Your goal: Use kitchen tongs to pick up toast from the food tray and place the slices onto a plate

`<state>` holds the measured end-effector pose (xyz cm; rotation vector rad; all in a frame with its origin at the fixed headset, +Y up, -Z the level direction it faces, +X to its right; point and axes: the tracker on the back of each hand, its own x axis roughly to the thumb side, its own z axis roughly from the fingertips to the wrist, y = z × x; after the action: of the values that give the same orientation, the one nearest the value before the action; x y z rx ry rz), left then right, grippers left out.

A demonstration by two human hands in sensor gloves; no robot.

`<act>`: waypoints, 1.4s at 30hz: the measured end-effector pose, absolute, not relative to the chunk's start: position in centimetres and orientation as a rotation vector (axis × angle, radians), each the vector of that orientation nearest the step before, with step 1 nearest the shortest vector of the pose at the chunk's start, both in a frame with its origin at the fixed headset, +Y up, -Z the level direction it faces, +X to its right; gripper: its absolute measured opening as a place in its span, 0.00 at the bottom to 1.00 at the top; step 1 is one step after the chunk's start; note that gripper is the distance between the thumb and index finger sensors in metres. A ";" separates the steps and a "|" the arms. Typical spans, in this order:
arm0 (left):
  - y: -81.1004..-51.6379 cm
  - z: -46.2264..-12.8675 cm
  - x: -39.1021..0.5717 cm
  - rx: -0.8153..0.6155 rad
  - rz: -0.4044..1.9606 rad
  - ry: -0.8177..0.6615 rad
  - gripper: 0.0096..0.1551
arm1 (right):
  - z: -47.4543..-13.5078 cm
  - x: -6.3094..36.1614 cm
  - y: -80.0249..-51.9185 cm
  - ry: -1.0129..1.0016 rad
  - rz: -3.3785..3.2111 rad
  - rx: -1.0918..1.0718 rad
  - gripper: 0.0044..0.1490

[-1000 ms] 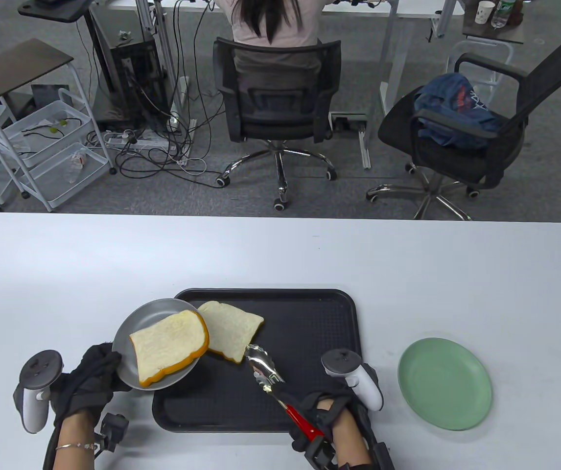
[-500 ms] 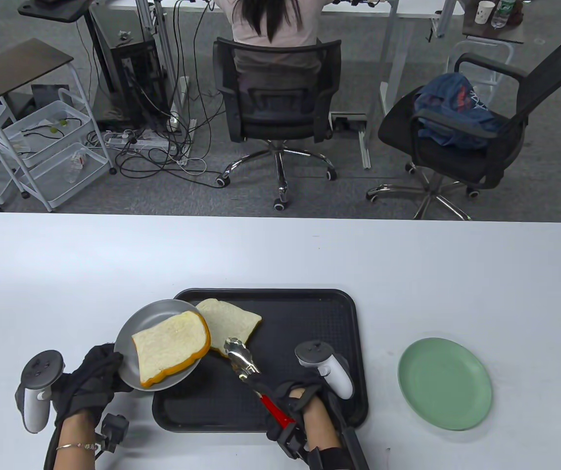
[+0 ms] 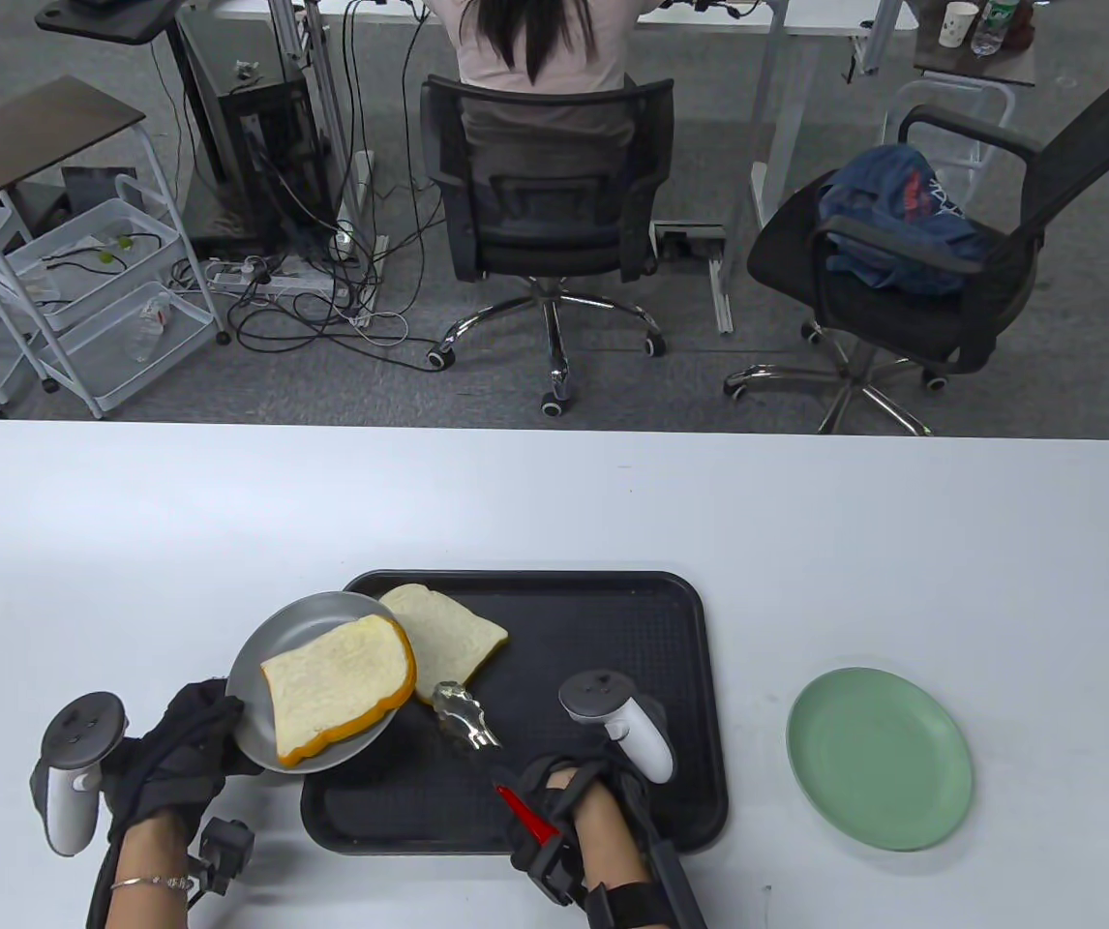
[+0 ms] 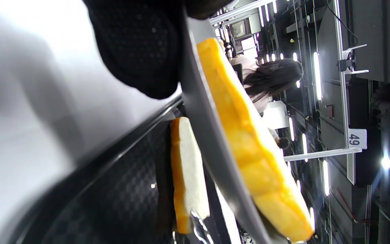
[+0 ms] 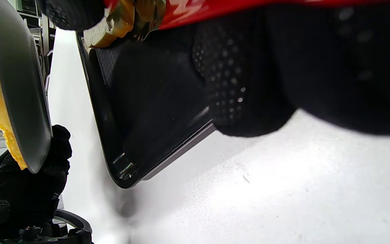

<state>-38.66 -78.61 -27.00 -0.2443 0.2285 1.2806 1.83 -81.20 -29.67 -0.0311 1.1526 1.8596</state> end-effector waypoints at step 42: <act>-78.6 -26.7 -39.3 -0.208 1.311 0.239 0.33 | -25.2 13.3 -75.7 0.772 1.705 0.021 0.48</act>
<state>-39.27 -78.56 -26.68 -0.2076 0.2391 1.3111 13.30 -75.71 -25.19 0.0214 0.7722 1.7051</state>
